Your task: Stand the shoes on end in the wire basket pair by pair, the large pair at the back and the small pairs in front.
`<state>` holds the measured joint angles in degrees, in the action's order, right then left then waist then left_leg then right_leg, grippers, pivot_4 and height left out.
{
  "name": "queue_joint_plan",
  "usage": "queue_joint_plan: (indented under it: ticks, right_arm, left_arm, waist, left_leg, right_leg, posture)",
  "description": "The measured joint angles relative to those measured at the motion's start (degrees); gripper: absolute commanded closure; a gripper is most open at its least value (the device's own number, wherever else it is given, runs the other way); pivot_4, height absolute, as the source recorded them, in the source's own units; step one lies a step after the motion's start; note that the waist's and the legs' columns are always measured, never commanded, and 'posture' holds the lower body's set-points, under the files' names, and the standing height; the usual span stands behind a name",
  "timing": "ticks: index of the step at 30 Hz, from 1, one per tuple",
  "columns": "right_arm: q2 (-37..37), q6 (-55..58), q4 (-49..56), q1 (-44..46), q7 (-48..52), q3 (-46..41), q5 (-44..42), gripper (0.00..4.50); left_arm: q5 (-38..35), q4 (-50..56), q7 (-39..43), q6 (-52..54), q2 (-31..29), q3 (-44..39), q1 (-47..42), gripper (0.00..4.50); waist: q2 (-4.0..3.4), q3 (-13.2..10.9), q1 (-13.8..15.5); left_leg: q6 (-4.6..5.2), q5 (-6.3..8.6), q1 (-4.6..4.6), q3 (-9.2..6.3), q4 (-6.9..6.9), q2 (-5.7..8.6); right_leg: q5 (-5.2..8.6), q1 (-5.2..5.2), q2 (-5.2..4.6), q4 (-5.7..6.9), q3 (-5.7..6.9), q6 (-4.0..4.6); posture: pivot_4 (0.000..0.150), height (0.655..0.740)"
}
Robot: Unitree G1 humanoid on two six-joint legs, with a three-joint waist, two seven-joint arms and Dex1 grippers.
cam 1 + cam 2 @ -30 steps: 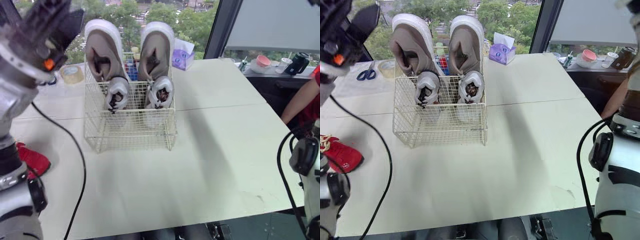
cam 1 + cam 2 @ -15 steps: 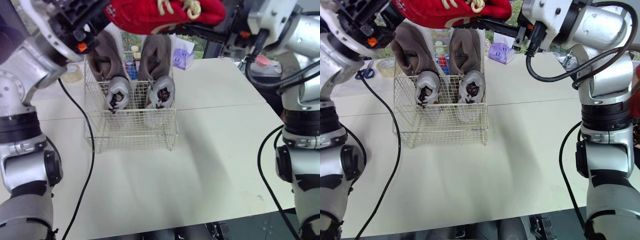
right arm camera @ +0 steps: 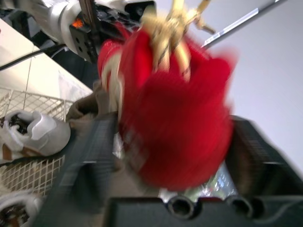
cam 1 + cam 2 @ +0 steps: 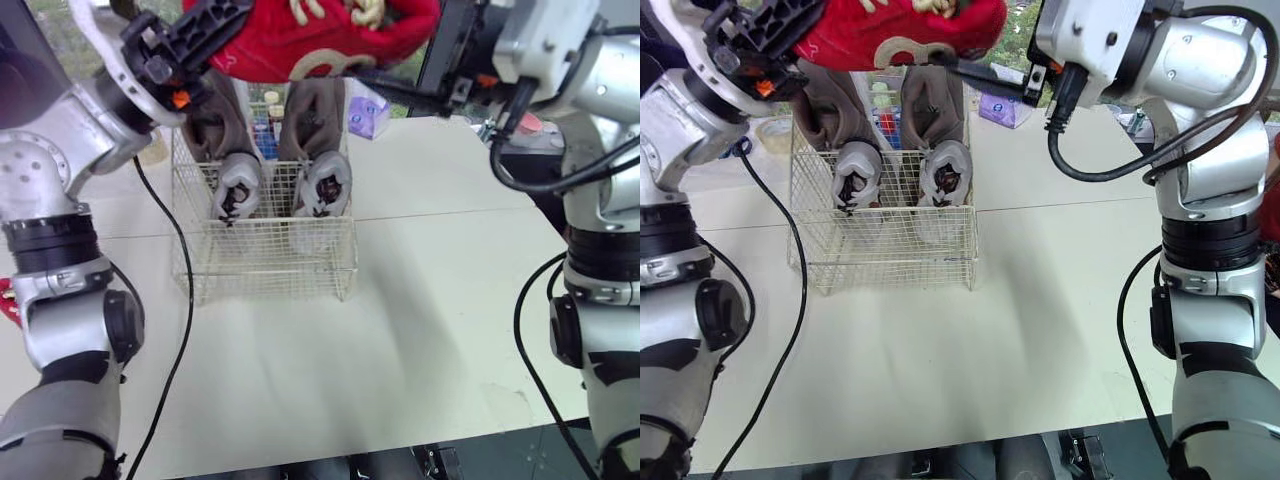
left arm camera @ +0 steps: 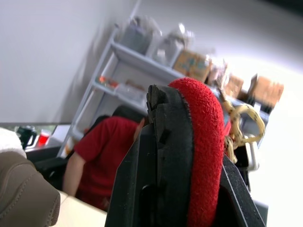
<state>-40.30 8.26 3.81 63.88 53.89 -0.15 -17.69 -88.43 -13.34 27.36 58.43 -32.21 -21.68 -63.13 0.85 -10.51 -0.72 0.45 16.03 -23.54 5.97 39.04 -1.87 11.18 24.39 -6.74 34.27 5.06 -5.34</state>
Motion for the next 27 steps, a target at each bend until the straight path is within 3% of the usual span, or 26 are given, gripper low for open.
queue_joint_plan:
  ticks: [2, 5, 9, 12, 17, 27]
  right_arm:
    - [0.54, 4.65, -1.93, -3.25, -3.41, -4.16, -2.5, 0.01]
    - [7.2, 14.0, -1.8, -6.75, -12.32, -12.02, -11.22, 0.01]
    - [29.26, 23.92, 3.07, -6.13, -34.38, -20.65, -36.4, 0.01]
    - [36.94, 26.84, 4.89, -5.77, -44.43, -20.73, -48.37, 0.01]
    - [39.74, 25.81, 6.07, -4.64, -51.29, -20.73, -55.49, 0.01]
    - [39.19, 25.02, 9.49, -4.52, -52.39, -19.06, -62.99, 0.01]
  left_arm:
    - [-2.5, 2.52, -4.88, -3.05, 3.3, -3.42, 2.64, 4.32]
    - [-5.32, 8.63, -12.39, -10.59, 10.25, -7.97, 5.86, 4.32]
    - [-5.79, 16.26, -17.84, -19.59, 20.59, -7.72, 5.31, 4.32]
    - [-5.69, 18.37, -18.53, -21.89, 23.51, -5.26, 4.48, 4.32]
    - [-5.57, 18.32, -18.9, -22.47, 24.0, -2.98, 6.15, 4.32]
    - [-3.77, 16.46, -18.8, -21.62, 23.71, 0.13, 10.21, 4.32]
  waist:
    - [0.03, -0.02, 0.09]
    - [0.04, -0.02, 0.05]
    - [0.02, -0.03, -0.12]
    - [0.0, -0.03, 0.27]
    - [0.01, -0.03, 0.25]
    - [0.01, -0.03, -0.05]
  left_leg:
    - [0.0, 0.0, 0.0, -0.01, 0.04, -0.02]
    - [-0.01, -0.01, 0.0, -0.02, 0.01, -0.03]
    - [-0.13, -0.08, 0.06, 0.01, -0.07, -0.06]
    - [-0.06, -0.05, 0.01, 0.07, -0.06, -0.01]
    - [0.42, 0.23, -0.07, 0.04, 0.05, 0.06]
    - [0.43, 0.23, -0.06, 0.02, 0.0, 0.02]
  right_leg:
    - [-0.02, -0.02, -0.04, 0.03, 0.0, 0.0]
    - [-0.09, -0.02, -0.03, 0.01, 0.0, 0.01]
    - [-0.13, 0.01, 0.14, 0.05, 0.03, 0.08]
    - [-0.12, -0.02, 0.18, 0.0, 0.06, 0.08]
    - [-0.13, -0.06, 0.1, -0.1, 0.04, 0.07]
    - [-0.12, -0.02, 0.19, -0.05, 0.04, 0.05]
  posture:
    - [0.15, 0.74]
    - [0.15, 0.74]
    - [0.15, 0.74]
    - [0.15, 0.74]
    - [0.15, 0.74]
    - [0.15, 0.74]
